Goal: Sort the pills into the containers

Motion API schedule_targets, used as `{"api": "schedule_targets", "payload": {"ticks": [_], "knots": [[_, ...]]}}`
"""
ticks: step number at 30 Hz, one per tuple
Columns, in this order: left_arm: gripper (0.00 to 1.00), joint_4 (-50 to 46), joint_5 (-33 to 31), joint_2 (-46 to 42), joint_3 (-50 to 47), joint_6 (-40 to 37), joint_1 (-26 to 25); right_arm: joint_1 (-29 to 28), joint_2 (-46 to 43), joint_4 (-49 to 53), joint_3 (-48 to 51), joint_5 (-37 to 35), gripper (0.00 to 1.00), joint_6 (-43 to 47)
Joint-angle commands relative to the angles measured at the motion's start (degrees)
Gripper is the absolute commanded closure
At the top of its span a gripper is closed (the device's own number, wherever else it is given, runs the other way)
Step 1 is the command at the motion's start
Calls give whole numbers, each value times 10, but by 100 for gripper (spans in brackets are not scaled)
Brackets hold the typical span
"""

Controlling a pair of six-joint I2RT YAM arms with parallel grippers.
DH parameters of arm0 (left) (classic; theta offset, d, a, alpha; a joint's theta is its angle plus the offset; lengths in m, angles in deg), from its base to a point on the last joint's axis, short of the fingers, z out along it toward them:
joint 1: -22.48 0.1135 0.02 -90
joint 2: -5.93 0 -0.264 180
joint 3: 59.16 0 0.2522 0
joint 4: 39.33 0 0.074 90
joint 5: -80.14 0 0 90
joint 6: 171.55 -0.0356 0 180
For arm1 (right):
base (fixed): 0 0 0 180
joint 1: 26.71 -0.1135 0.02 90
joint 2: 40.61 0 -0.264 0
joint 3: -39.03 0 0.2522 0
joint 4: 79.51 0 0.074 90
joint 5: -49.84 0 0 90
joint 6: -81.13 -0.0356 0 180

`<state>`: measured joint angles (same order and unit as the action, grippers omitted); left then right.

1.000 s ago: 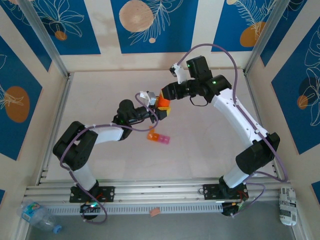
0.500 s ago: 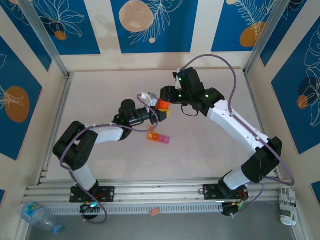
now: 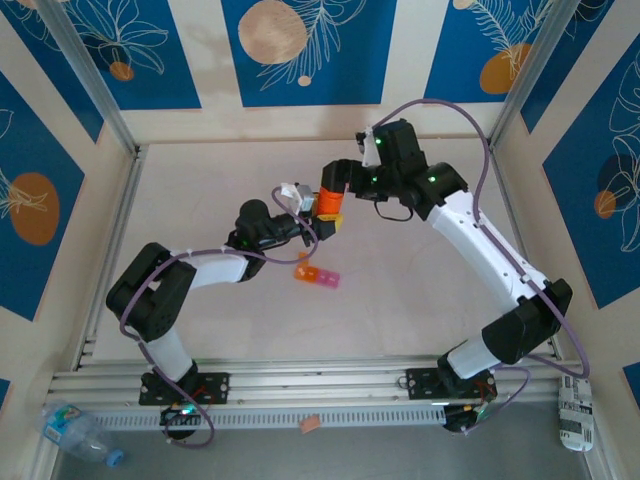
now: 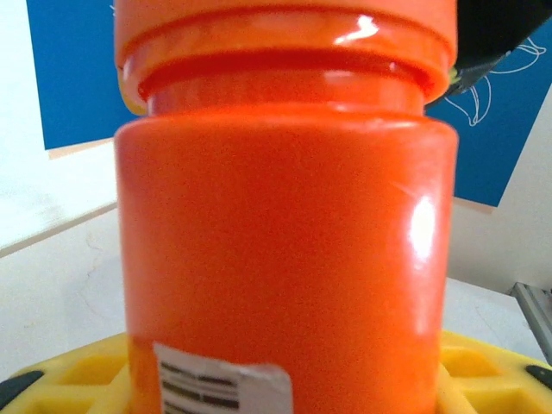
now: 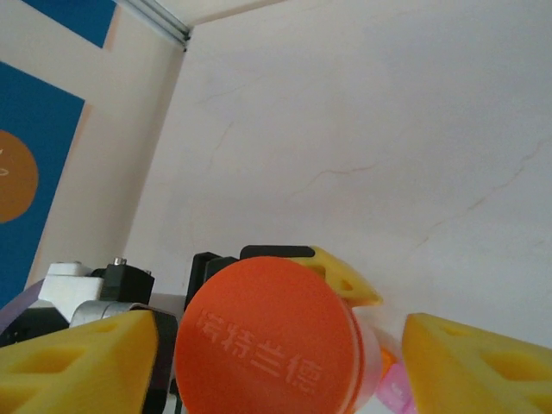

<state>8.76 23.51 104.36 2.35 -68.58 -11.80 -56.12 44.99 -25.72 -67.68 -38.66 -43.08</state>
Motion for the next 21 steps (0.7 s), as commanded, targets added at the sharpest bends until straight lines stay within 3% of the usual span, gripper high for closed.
{"api": "schedule_targets", "payload": {"ticks": [1, 6, 9, 13, 21], "knots": [[100, 45, -1, 6, 21, -1, -1, 14, -25, 23, -25, 55, 17, 25], [100, 46, 19, 8, 23, 2, 0, 45, -35, 23, -30, 101, 14, 100], [100, 41, 35, 9, 27, 6, 1, 65, -17, 49, -51, 148, 14, 186], [100, 36, 54, 8, 32, 15, 2, 65, 14, 102, -84, 159, 14, 288], [100, 32, 66, 9, 37, 23, 1, 52, 41, 125, -103, 158, 14, 317]]}}
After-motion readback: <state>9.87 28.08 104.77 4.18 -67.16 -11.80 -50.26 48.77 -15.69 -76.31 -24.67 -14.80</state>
